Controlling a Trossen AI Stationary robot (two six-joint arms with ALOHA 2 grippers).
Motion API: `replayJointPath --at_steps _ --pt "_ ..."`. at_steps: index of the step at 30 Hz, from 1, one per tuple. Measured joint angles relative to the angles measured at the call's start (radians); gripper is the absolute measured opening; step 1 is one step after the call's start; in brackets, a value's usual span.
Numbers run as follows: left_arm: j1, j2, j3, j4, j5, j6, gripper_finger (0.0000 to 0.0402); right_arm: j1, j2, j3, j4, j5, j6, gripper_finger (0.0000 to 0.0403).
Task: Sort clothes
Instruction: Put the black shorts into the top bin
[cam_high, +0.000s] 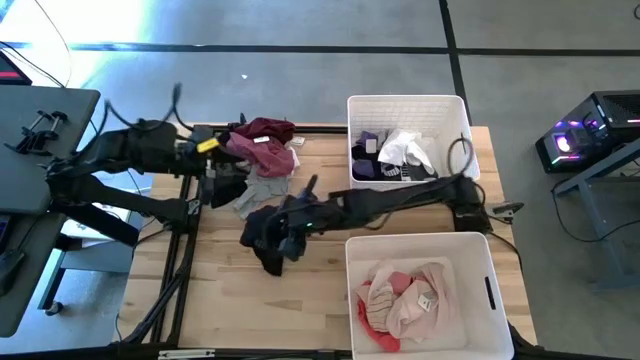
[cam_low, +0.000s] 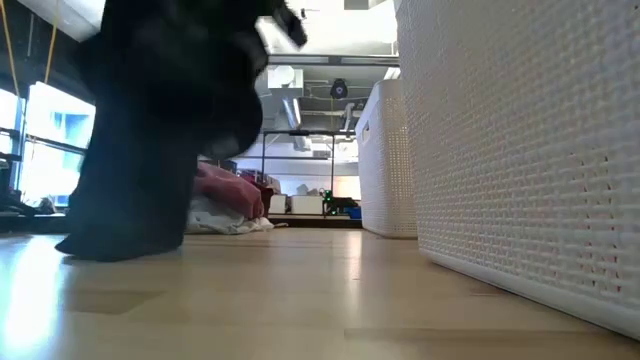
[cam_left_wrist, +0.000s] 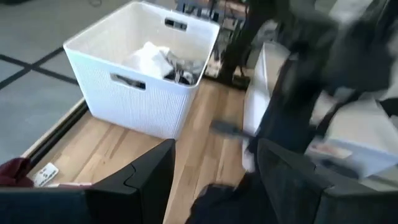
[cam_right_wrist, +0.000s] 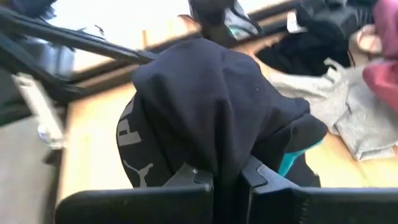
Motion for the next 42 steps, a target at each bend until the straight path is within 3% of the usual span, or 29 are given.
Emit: replayJointPath --at_steps 4,9,18,22,28,33,38,42 --pt "0.0 -0.023 0.004 0.0 0.0 -0.004 0.0216 -0.012 0.089 0.012 -0.01 0.008 0.0 0.0004" --pt "0.0 -0.023 0.004 -0.012 0.0 -0.005 0.0216 -0.018 0.157 0.012 -0.054 -0.069 0.031 0.0027" --pt "0.0 -0.004 0.003 -0.067 0.0 -0.005 0.0216 -0.02 0.183 0.013 -0.163 -0.19 0.134 0.0155" --pt "0.0 0.002 0.003 -0.068 0.0 -0.005 0.0216 -0.023 0.154 0.013 -0.184 -0.222 0.141 0.0188" --pt "0.0 0.004 0.003 -0.068 0.0 -0.005 0.0216 -0.022 0.104 0.015 -0.288 -0.183 0.172 0.0195" --pt "0.0 0.004 0.003 -0.077 0.0 -0.004 0.0216 -0.024 0.103 0.015 -0.359 -0.22 0.181 0.0195" --pt "0.0 0.004 0.003 -0.086 0.0 -0.005 0.0216 -0.003 0.164 0.014 -0.347 -0.248 0.11 0.0195" --pt "0.0 0.004 0.003 -0.086 0.0 -0.004 0.0216 0.014 0.225 0.013 -0.332 -0.199 0.114 0.0185"
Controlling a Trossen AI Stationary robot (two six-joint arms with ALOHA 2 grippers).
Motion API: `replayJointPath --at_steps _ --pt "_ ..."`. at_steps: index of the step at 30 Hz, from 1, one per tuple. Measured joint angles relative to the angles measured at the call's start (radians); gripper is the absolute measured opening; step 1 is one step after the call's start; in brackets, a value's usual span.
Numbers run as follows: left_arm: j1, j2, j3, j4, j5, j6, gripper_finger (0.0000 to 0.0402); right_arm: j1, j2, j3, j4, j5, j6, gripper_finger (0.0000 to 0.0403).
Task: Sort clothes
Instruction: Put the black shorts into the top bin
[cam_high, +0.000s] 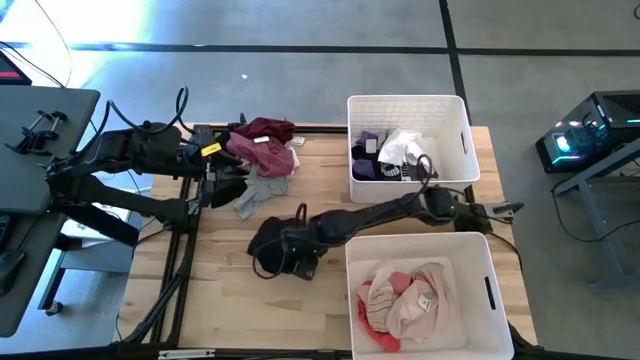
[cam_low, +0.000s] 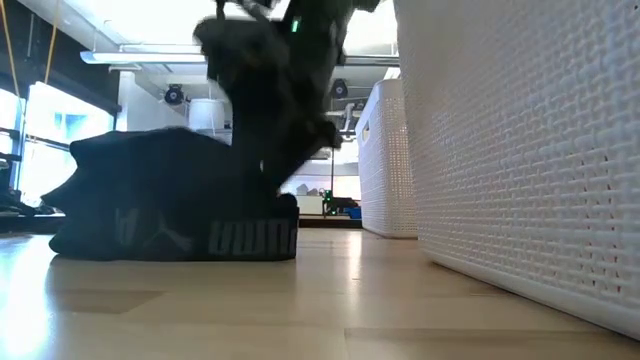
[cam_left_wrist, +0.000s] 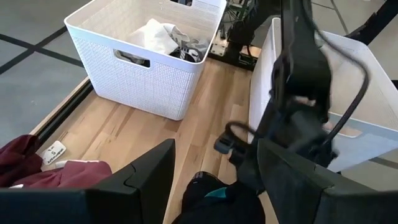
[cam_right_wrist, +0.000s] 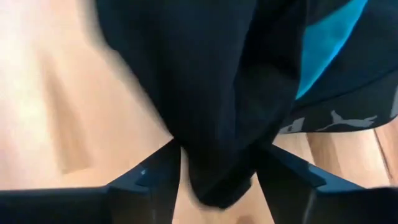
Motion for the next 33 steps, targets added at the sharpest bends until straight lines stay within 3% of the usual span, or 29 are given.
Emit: replayJointPath --at_steps 3,7,9,12,16,18,20,23,28,33 --pt "0.0 0.0 0.0 0.0 0.0 0.001 0.0216 0.0 0.04 0.0 0.016 0.011 0.029 0.015" --pt "0.0 0.0 0.0 0.001 -0.001 0.023 0.0216 -0.004 0.051 0.0 0.031 -0.002 0.079 0.0041" --pt "0.0 0.0 0.0 0.001 -0.001 0.025 0.0216 -0.007 0.041 0.012 0.009 -0.025 0.079 0.0014" --pt "0.0 0.0 0.0 0.003 -0.001 0.025 0.0216 -0.013 0.025 0.119 -0.09 -0.037 0.072 0.0017" --pt "0.0 0.0 0.0 0.01 -0.002 0.026 0.0216 -0.025 -0.005 0.369 -0.179 -0.09 0.0 0.0005" --pt "0.0 0.0 0.0 0.021 -0.003 0.026 0.0216 -0.025 -0.111 0.286 -0.007 -0.064 0.0 0.0007" --pt "0.0 0.0 0.0 0.022 -0.003 0.026 0.0216 -0.016 -0.196 0.207 0.137 0.062 0.018 0.0005" --pt "0.0 -0.001 0.0 0.022 -0.004 0.026 0.0216 0.006 -0.284 0.14 0.202 0.215 -0.012 0.0003" --pt "0.0 -0.003 0.0 0.027 -0.032 0.027 0.0216 0.01 -0.289 0.096 0.251 0.245 -0.084 0.0002" --pt "0.0 -0.003 0.0 0.036 -0.055 0.028 0.0216 0.006 -0.296 0.155 0.52 0.331 -0.301 0.0001"
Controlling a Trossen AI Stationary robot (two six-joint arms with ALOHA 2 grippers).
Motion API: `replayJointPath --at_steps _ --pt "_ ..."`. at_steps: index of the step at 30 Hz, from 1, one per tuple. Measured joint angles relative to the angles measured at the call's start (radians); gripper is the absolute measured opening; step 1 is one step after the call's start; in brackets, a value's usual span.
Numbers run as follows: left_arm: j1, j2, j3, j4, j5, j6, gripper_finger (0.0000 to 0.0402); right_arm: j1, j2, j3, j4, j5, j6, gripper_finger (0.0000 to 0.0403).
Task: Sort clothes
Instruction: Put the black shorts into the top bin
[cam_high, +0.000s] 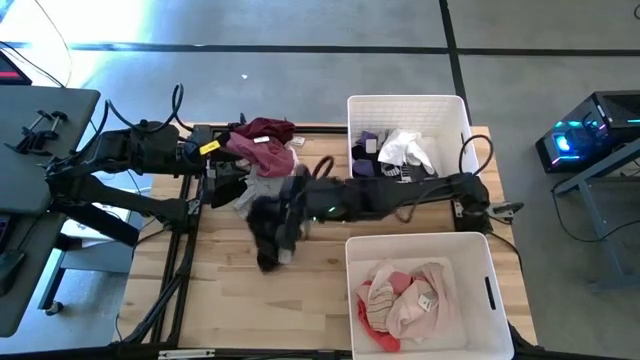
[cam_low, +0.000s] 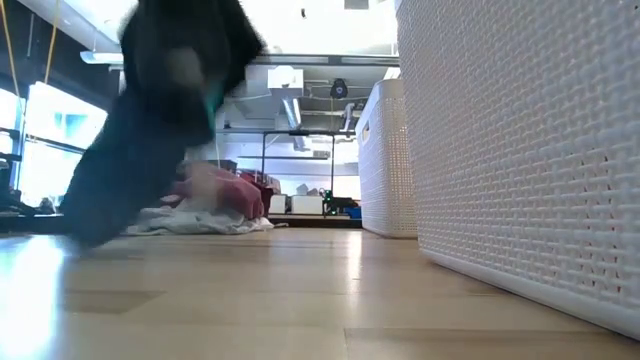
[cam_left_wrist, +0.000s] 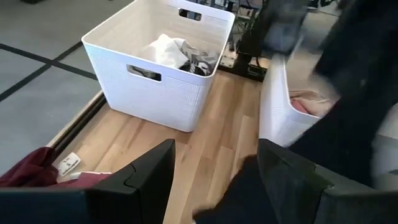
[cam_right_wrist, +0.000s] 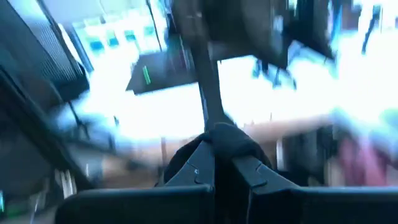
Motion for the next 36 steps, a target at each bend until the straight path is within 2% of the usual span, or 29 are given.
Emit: replayJointPath --at_steps 4,7,11,15,18,23,28,30,34,36 --pt "0.0 0.0 0.0 0.0 -0.017 0.014 0.0216 -0.011 -0.004 0.07 0.153 -0.069 -0.134 0.0001" --pt "0.0 0.0 0.0 0.0 -0.019 0.014 0.0216 -0.012 -0.003 0.104 0.126 -0.061 -0.153 0.0001" --pt "0.0 -0.003 0.0 -0.001 -0.019 0.015 0.0216 -0.013 -0.003 0.083 -0.04 -0.002 -0.048 0.0001" --pt "0.0 -0.002 0.0 -0.002 -0.019 0.024 0.0216 -0.014 0.025 -0.041 -0.09 -0.003 0.083 0.001" --pt "0.0 -0.002 0.0 -0.002 -0.019 0.025 0.0216 -0.016 0.055 -0.145 -0.087 -0.048 0.162 0.0037" --pt "0.0 -0.002 0.0 -0.008 -0.015 0.024 0.0216 -0.03 0.084 -0.295 -0.091 -0.164 0.346 0.0117" --pt "0.0 -0.002 0.0 -0.012 -0.015 0.023 0.0216 -0.059 0.084 -0.375 -0.131 -0.217 0.429 0.0187" --pt "0.0 -0.002 0.0 -0.013 -0.015 0.023 0.0216 -0.063 0.084 -0.384 -0.116 -0.233 0.373 0.0203" --pt "0.0 -0.002 0.0 -0.025 -0.015 0.023 0.0216 -0.031 0.084 -0.373 -0.037 -0.269 0.066 0.0212" --pt "0.0 -0.002 0.0 -0.034 -0.015 0.023 0.0216 -0.014 0.083 -0.372 -0.02 -0.256 -0.027 0.0212"
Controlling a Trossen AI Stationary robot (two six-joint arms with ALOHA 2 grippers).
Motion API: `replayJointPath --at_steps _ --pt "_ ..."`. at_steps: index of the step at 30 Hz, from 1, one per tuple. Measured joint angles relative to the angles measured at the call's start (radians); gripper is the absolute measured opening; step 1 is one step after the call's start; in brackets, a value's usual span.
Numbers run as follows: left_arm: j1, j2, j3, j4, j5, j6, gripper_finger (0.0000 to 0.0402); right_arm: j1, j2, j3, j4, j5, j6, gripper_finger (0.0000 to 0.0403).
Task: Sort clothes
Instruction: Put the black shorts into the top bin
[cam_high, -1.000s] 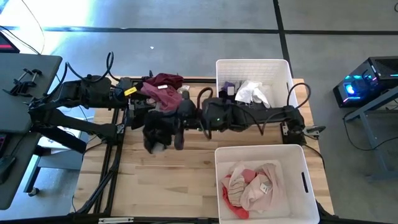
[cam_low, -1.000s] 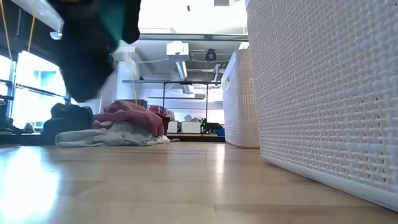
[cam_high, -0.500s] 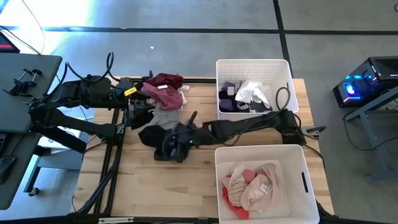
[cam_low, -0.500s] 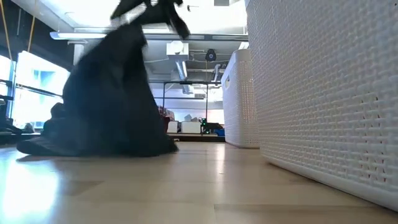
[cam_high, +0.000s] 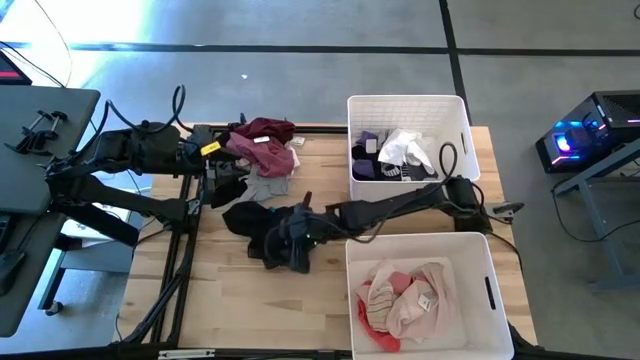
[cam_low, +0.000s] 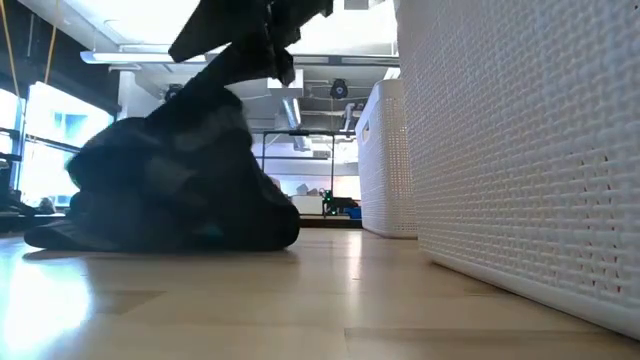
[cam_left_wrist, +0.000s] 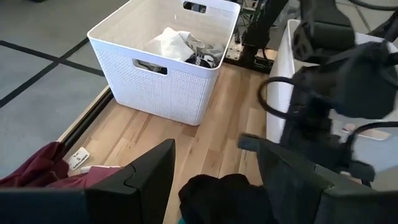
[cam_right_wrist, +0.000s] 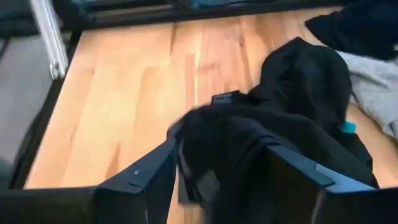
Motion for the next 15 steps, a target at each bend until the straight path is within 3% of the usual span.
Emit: replayJointPath --at_steps 9,15 --pt "0.0 0.003 -0.008 -0.025 0.0 0.003 0.0216 0.038 0.105 -0.002 -0.006 -0.008 -0.087 0.0213" --pt "0.0 0.012 -0.008 -0.024 0.004 0.009 0.0216 0.055 0.181 -0.002 0.005 0.117 -0.111 0.0193"
